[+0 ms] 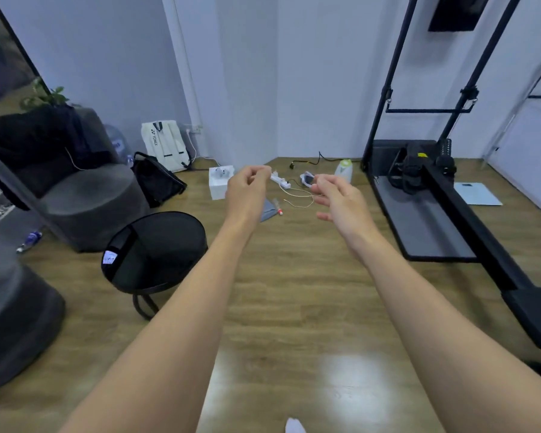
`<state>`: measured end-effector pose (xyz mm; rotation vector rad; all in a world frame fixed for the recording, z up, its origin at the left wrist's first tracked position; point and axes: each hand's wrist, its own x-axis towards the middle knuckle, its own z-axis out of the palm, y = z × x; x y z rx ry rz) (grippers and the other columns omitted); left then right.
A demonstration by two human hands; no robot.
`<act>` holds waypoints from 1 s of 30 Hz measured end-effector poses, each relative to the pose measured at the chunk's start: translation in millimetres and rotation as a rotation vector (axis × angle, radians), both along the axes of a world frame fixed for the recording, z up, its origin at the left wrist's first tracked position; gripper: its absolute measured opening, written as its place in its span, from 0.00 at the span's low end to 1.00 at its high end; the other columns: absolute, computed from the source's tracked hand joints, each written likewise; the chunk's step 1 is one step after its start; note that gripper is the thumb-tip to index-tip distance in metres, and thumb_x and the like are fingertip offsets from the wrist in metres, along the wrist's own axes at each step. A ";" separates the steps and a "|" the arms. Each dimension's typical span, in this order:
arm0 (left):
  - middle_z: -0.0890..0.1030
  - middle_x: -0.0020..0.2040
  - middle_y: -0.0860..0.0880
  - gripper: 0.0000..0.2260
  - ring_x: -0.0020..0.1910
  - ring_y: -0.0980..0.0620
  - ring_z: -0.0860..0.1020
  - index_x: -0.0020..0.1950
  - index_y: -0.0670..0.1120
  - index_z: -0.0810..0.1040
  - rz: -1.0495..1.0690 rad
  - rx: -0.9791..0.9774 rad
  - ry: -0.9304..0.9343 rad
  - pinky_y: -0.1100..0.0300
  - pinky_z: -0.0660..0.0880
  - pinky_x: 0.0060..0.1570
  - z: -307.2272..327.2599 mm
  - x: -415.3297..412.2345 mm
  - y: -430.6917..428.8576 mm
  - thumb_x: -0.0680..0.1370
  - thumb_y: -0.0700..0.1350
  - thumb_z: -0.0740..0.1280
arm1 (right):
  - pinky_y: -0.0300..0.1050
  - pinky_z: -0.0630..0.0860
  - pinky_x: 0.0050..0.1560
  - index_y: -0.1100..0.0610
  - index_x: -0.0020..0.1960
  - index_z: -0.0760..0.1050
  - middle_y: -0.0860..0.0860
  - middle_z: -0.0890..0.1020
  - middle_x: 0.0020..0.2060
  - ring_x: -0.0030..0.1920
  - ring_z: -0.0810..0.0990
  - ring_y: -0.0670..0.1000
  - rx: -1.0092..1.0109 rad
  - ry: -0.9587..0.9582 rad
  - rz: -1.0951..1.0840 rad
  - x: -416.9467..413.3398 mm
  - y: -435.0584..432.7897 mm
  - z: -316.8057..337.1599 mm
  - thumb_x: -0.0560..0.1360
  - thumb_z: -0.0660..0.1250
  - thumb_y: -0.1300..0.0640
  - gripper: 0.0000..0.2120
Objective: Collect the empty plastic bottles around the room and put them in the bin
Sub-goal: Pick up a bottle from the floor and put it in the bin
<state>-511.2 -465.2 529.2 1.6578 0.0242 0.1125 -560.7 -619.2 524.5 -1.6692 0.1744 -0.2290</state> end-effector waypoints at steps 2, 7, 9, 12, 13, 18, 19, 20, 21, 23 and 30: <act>0.80 0.43 0.55 0.04 0.46 0.53 0.77 0.43 0.55 0.81 0.014 0.013 0.010 0.54 0.74 0.50 -1.2 44.3 -8.0 0.75 0.52 0.66 | 0.51 0.78 0.57 0.45 0.50 0.76 0.50 0.81 0.57 0.60 0.79 0.51 0.003 0.017 0.002 48.3 -11.6 -2.4 0.81 0.61 0.51 0.05; 0.80 0.47 0.54 0.08 0.49 0.53 0.77 0.52 0.49 0.81 0.013 0.050 0.034 0.56 0.75 0.53 -3.3 154.3 -17.8 0.78 0.50 0.65 | 0.49 0.78 0.56 0.45 0.52 0.76 0.48 0.82 0.56 0.57 0.80 0.47 0.012 0.044 0.018 164.7 -23.0 -6.3 0.81 0.62 0.50 0.05; 0.79 0.47 0.54 0.09 0.49 0.53 0.77 0.54 0.48 0.81 0.014 0.053 0.040 0.55 0.75 0.54 -9.8 199.6 -20.0 0.79 0.50 0.65 | 0.51 0.78 0.57 0.45 0.52 0.76 0.48 0.81 0.55 0.55 0.80 0.47 0.010 0.048 0.035 208.3 -24.0 -11.9 0.81 0.62 0.50 0.04; 0.79 0.47 0.53 0.06 0.49 0.52 0.77 0.51 0.51 0.80 -0.001 0.061 0.076 0.53 0.75 0.55 -28.9 275.0 -24.2 0.78 0.50 0.65 | 0.52 0.78 0.58 0.44 0.50 0.76 0.48 0.81 0.54 0.57 0.80 0.48 0.002 0.075 0.034 279.5 -26.0 -26.0 0.80 0.63 0.50 0.03; 0.79 0.46 0.53 0.05 0.48 0.52 0.77 0.49 0.52 0.80 -0.013 0.057 0.086 0.53 0.75 0.55 -35.5 299.8 -26.5 0.78 0.50 0.66 | 0.52 0.78 0.59 0.44 0.50 0.76 0.48 0.82 0.53 0.58 0.80 0.49 -0.002 0.083 0.031 302.9 -27.2 -31.9 0.80 0.63 0.49 0.03; 0.79 0.45 0.54 0.03 0.48 0.52 0.77 0.45 0.54 0.79 -0.040 0.043 0.150 0.52 0.75 0.56 -57.7 416.8 -33.4 0.77 0.49 0.66 | 0.54 0.77 0.60 0.46 0.54 0.76 0.45 0.81 0.52 0.59 0.80 0.52 -0.036 0.173 0.013 409.7 -29.9 -54.5 0.80 0.62 0.50 0.05; 0.79 0.44 0.55 0.03 0.48 0.52 0.77 0.45 0.53 0.79 -0.048 0.047 0.157 0.52 0.75 0.56 -60.1 440.2 -34.5 0.77 0.49 0.66 | 0.53 0.77 0.62 0.47 0.55 0.76 0.44 0.81 0.53 0.59 0.80 0.50 -0.044 0.187 0.017 430.6 -31.4 -56.5 0.80 0.62 0.50 0.06; 0.79 0.44 0.55 0.03 0.48 0.52 0.77 0.44 0.54 0.79 -0.057 0.048 0.168 0.52 0.75 0.56 -62.4 462.7 -36.3 0.76 0.50 0.66 | 0.53 0.77 0.63 0.47 0.56 0.76 0.43 0.81 0.53 0.59 0.80 0.48 -0.049 0.199 0.020 450.8 -33.6 -58.2 0.80 0.63 0.49 0.07; 0.79 0.44 0.55 0.04 0.47 0.52 0.77 0.43 0.54 0.79 -0.065 0.048 0.182 0.53 0.75 0.54 -65.3 484.2 -39.2 0.75 0.52 0.67 | 0.53 0.76 0.64 0.47 0.56 0.76 0.42 0.80 0.53 0.59 0.79 0.47 -0.052 0.210 0.017 470.7 -37.2 -59.9 0.80 0.63 0.49 0.07; 0.80 0.43 0.56 0.08 0.45 0.51 0.77 0.44 0.54 0.79 -0.084 0.067 0.213 0.54 0.74 0.51 -73.5 525.9 -46.9 0.71 0.56 0.66 | 0.53 0.75 0.66 0.47 0.57 0.76 0.41 0.80 0.53 0.59 0.79 0.45 -0.054 0.235 0.004 509.6 -45.9 -65.6 0.79 0.64 0.49 0.08; 0.81 0.48 0.54 0.05 0.47 0.52 0.77 0.46 0.54 0.79 -0.101 0.125 0.282 0.51 0.75 0.57 -121.7 672.9 -78.8 0.76 0.52 0.65 | 0.51 0.75 0.64 0.50 0.60 0.76 0.45 0.80 0.54 0.58 0.80 0.47 -0.016 0.311 -0.015 660.9 -83.9 -112.7 0.80 0.63 0.50 0.10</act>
